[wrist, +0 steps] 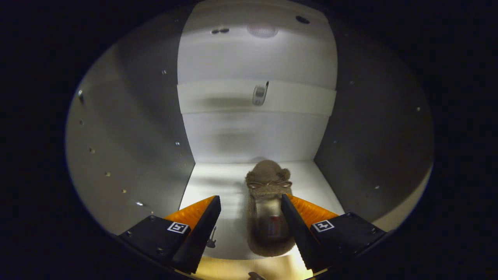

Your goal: Open the shoe cabinet door, grab the shoes and put them into the shoe cabinet, then close the shoe cabinet door.

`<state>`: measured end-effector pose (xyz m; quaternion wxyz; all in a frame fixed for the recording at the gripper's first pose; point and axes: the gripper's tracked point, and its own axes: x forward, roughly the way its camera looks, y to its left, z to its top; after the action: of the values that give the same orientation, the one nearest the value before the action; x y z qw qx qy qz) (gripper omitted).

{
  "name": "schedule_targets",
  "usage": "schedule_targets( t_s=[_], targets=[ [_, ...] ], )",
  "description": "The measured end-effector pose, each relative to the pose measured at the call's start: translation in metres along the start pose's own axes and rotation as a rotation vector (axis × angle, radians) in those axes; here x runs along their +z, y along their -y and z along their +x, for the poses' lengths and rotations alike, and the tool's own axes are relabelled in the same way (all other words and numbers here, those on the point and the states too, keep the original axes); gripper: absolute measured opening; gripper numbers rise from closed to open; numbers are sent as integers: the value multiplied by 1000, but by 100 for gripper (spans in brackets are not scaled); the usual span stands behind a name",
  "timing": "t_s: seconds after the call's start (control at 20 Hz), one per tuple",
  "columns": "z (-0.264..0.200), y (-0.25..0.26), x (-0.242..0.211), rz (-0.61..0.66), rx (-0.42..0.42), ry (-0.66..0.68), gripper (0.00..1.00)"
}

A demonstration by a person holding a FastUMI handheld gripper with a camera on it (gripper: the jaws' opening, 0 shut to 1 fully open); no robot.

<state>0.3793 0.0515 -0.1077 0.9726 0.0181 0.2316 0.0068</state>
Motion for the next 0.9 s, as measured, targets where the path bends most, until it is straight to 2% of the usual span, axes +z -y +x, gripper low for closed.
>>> schedule_targets(
  t_s=[0.2, 0.35, 0.5, 0.7, 0.9],
  targets=[
    [-71, 10, 26, 7, -14, 73, 98],
    [-136, 11, 26, -42, -13, 121, 98],
    [-207, 9, 26, -60, 7, 229, 98],
    [-289, 21, 16, -50, 32, 348, 98],
    [-355, 55, -4, -10, 32, 443, 98]
  ],
)
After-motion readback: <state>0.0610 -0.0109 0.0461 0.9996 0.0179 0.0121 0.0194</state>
